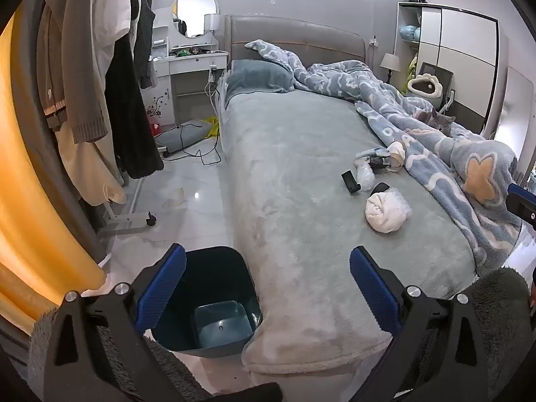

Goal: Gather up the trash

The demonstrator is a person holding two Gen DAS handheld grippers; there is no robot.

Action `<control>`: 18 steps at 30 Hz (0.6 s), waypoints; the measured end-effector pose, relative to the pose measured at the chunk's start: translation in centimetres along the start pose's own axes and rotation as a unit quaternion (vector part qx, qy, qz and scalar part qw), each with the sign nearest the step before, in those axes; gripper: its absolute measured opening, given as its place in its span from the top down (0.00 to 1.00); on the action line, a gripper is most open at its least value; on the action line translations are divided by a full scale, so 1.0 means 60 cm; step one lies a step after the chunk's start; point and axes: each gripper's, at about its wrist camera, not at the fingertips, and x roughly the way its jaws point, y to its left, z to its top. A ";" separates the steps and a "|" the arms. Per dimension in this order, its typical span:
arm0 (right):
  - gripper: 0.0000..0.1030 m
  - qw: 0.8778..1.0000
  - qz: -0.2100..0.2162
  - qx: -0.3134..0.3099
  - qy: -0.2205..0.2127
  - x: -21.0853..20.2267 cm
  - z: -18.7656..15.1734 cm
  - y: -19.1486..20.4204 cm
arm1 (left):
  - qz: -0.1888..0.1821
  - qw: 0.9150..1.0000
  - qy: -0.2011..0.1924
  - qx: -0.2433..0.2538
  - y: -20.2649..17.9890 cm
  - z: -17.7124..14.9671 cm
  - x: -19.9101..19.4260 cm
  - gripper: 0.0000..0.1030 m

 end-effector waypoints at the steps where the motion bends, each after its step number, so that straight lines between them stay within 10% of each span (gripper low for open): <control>1: 0.03 1.000 0.001 0.000 -0.002 0.000 0.000 0.000 | 0.000 1.000 0.000 0.000 0.000 0.000 0.000 0.03; 18: 0.03 1.000 -0.002 -0.005 0.003 0.002 0.000 0.001 | 0.002 1.000 0.000 0.000 0.000 0.000 0.000 0.03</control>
